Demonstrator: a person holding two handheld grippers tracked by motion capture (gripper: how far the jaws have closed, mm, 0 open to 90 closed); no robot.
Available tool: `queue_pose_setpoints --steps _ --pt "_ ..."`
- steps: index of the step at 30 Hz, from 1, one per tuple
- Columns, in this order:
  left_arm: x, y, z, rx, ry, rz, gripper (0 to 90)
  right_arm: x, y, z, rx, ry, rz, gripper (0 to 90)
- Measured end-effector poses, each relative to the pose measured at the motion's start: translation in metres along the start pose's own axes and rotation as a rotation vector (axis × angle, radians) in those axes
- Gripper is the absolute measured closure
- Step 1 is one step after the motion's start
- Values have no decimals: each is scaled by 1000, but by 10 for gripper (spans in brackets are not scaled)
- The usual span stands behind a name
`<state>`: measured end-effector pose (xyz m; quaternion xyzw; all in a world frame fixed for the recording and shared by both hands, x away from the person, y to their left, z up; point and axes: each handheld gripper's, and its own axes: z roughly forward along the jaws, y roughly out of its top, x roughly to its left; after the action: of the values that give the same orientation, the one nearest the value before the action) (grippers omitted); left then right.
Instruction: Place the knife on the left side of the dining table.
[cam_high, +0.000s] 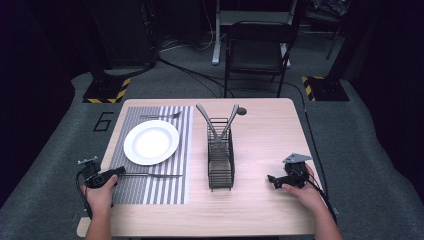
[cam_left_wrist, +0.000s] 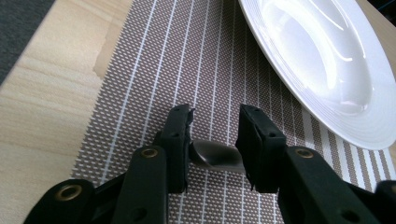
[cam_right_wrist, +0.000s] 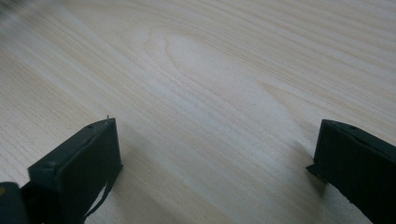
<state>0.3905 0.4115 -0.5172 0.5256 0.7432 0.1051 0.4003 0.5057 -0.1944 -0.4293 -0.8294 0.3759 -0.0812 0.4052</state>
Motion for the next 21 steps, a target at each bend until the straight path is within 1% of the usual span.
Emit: queue_pose_setpoints --steps 1,3,7,9,11,14,16,17,18,19,21 --pt "0 0 -1 -14 0 0 631 0 0 0 0 0 0 0" --pt "0 2 -3 -25 -5 -3 631 0 0 0 0 0 0 0" --pt "2 2 -3 -23 -3 -2 630 0 0 0 0 0 0 0" --pt "1 2 -3 -25 -3 -6 629 0 0 0 0 0 0 0" --pt "-1 2 -4 -23 -4 0 626 0 0 0 0 0 0 0" --pt "-6 2 -7 -26 -10 25 618 0 0 0 0 0 0 0" --pt "-10 2 -10 -19 -11 56 610 0 0 0 0 0 0 0" --pt "-13 2 -10 -23 -14 67 604 0 0 0 0 0 0 0" --pt "-17 1 -11 -25 -20 68 600 0 0 0 0 0 0 0" --pt "-19 1 -12 -21 -22 90 600 0 0 0 0 0 0 0" --pt "-26 1 -14 -21 -28 114 599 0 0 0 0 0 0 0"
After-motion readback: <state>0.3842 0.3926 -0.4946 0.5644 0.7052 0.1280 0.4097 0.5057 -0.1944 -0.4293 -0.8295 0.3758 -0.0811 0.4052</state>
